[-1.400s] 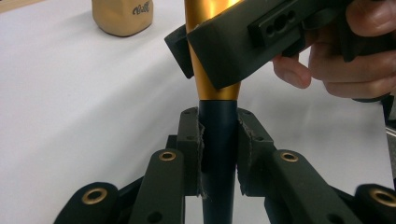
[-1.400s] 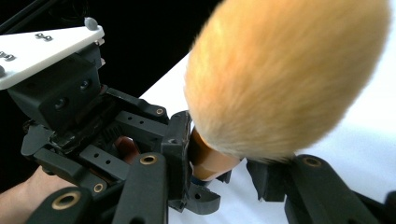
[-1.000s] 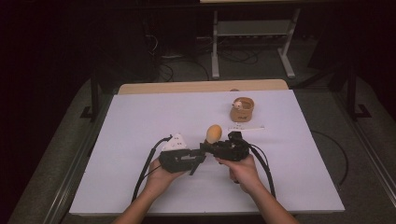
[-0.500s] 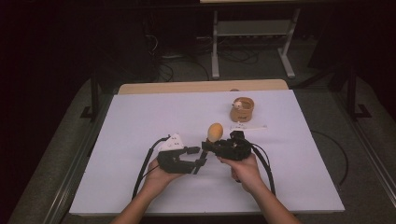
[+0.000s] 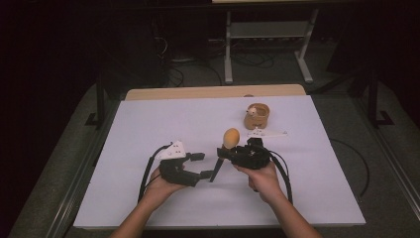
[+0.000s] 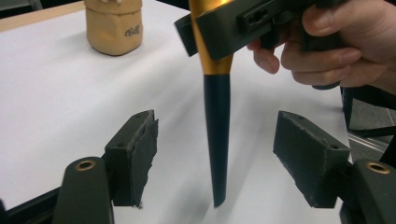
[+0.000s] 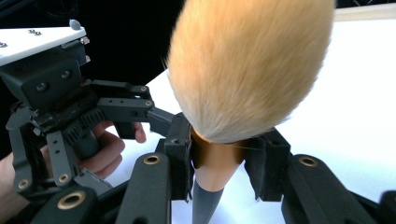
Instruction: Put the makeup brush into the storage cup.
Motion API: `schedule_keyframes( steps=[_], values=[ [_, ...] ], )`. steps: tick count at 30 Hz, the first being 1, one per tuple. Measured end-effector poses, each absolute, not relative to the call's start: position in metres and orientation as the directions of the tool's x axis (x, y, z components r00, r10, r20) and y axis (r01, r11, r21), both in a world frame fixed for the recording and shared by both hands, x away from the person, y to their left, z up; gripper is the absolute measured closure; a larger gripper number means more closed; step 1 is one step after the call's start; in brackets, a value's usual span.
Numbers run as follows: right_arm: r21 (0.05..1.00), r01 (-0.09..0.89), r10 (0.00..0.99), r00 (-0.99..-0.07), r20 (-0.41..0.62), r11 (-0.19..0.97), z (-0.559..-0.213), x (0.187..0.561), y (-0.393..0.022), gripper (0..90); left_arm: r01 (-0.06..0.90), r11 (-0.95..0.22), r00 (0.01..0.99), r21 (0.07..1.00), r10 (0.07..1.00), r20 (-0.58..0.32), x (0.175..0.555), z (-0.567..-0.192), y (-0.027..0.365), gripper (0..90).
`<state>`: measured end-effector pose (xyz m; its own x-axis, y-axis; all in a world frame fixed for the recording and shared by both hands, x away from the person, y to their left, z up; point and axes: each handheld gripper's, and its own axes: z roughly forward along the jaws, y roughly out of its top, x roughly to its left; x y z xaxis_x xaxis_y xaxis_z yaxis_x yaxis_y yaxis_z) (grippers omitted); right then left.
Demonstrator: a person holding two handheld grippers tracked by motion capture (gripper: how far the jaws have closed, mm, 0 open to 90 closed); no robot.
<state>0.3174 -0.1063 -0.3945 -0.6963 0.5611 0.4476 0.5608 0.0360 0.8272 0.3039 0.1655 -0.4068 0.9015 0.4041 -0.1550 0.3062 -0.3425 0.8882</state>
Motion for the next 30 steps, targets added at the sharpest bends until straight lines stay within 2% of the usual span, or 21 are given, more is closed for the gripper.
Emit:
schedule_keyframes(
  steps=[22,30],
  values=[
    [0.855,0.512,0.605,-0.708,0.363,0.086,-0.382,0.318,-0.117,63.5,0.326,-0.322,0.879,0.889,0.449,-0.16,0.293,-0.409,0.204,16.9],
    [0.869,0.478,0.633,-0.715,0.299,0.129,-0.372,0.323,-0.127,63.6,0.327,-0.319,0.873,0.89,0.462,-0.155,0.289,-0.413,0.214,10.9]
  ],
)
